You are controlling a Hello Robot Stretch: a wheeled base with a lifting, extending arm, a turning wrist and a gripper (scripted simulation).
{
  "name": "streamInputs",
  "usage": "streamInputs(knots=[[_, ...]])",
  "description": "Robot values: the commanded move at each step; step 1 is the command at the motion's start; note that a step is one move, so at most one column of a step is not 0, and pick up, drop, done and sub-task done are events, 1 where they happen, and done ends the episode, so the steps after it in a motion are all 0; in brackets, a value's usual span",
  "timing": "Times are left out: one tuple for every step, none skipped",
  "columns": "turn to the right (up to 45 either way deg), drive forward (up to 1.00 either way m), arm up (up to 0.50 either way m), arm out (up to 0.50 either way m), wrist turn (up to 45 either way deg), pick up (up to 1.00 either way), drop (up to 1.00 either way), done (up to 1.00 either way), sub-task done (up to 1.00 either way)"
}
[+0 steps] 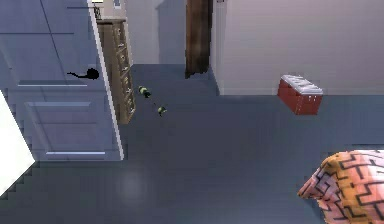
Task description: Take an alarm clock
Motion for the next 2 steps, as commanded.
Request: streamInputs(knots=[[0.0,0.00,0.00,0.00,45.0,0.00,0.00,0.00,0.00],[0.0,0.00,0.00,0.00,45.0,0.00,0.00,0.00,0.00]])
